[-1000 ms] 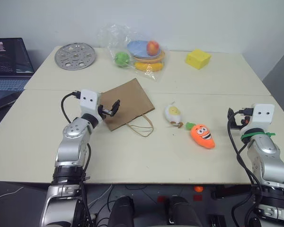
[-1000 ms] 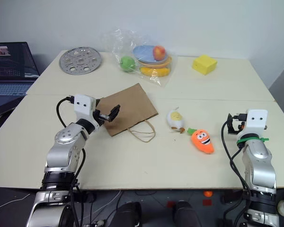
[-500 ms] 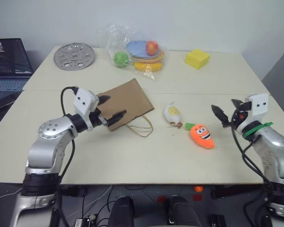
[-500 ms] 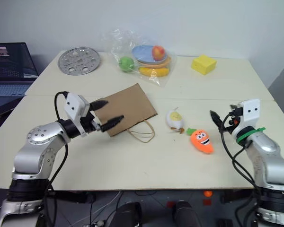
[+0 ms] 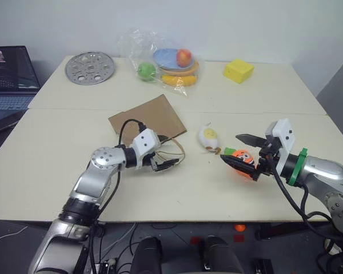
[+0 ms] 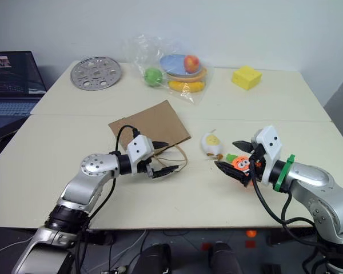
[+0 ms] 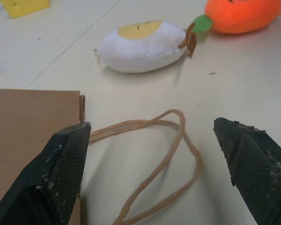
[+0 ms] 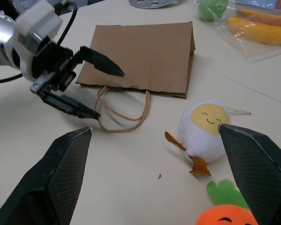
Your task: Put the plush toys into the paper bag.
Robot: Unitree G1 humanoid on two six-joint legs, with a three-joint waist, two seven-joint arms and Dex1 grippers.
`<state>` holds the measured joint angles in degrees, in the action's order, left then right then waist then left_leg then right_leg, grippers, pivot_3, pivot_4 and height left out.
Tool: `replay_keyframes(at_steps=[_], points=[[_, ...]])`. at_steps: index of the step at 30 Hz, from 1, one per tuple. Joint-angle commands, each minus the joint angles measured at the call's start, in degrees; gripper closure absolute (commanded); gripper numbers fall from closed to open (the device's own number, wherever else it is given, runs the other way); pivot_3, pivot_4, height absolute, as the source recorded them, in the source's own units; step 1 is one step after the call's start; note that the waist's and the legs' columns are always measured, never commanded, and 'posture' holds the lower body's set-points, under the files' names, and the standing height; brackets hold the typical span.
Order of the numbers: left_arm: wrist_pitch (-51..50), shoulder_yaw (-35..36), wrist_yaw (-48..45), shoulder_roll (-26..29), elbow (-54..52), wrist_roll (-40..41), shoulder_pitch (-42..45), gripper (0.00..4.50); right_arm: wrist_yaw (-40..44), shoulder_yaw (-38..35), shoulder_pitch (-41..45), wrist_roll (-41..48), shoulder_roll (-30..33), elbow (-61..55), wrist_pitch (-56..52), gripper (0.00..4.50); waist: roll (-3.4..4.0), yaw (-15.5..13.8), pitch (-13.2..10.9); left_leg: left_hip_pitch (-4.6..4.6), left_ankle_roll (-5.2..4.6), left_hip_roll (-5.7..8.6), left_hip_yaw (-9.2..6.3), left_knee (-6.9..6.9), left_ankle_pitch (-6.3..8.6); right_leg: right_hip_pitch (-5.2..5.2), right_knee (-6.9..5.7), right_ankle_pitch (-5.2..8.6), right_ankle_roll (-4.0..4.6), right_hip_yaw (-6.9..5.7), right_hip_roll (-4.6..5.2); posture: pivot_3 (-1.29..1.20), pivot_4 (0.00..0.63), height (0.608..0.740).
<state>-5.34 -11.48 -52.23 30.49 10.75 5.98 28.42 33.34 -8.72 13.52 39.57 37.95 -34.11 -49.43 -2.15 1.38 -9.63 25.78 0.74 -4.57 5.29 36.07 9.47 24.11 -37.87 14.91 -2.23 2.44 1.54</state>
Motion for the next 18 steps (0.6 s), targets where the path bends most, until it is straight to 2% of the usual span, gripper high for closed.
replay_keyframes(at_steps=[1,6,7,10,18], points=[[5.1,-0.6,1.4,-0.9,5.2,-3.3,2.9,0.01,-2.4,-1.2,0.8,1.5,-0.4,-3.2,-0.8,0.00,0.00,0.0,0.0,0.02,0.00,-0.01,-0.01,0.00,0.00,0.00,-0.01,-0.01,-0.03,-0.02,-0.03,0.00,0.150,0.740],[8.6,-0.2,1.1,-1.6,11.0,-4.7,5.3,0.01,-4.2,-1.9,0.3,1.5,-0.3,-3.9,-1.2,0.00,0.00,0.0,0.0,0.05,0.00,-0.03,-0.07,-0.02,0.00,0.00,-0.01,-0.08,-0.16,-0.05,-0.08,0.00,0.150,0.740],[9.0,0.1,1.2,-1.8,11.7,-4.6,5.7,0.19,-4.6,-2.1,0.1,1.5,-0.3,-3.9,-1.2,0.00,0.00,0.0,0.0,0.05,0.00,-0.03,-0.07,-0.01,0.00,0.00,-0.01,-0.08,-0.16,-0.05,-0.09,0.00,0.150,0.740],[9.7,0.7,0.7,-1.7,12.4,-4.2,6.1,0.94,-5.0,-2.4,-0.5,1.4,-0.1,-4.1,-1.0,0.00,0.00,0.0,0.0,0.05,0.00,-0.03,-0.07,0.00,0.00,-0.01,-0.01,-0.08,-0.17,-0.05,-0.08,0.00,0.150,0.740],[10.0,1.4,-0.1,-1.6,13.3,-3.7,6.9,3.49,-6.0,-2.3,-0.7,1.4,-0.4,-4.0,-0.4,0.00,0.00,0.1,0.0,0.05,-0.01,-0.03,-0.10,0.00,0.00,-0.01,-0.04,-0.10,-0.19,-0.05,-0.09,0.00,0.150,0.740]])
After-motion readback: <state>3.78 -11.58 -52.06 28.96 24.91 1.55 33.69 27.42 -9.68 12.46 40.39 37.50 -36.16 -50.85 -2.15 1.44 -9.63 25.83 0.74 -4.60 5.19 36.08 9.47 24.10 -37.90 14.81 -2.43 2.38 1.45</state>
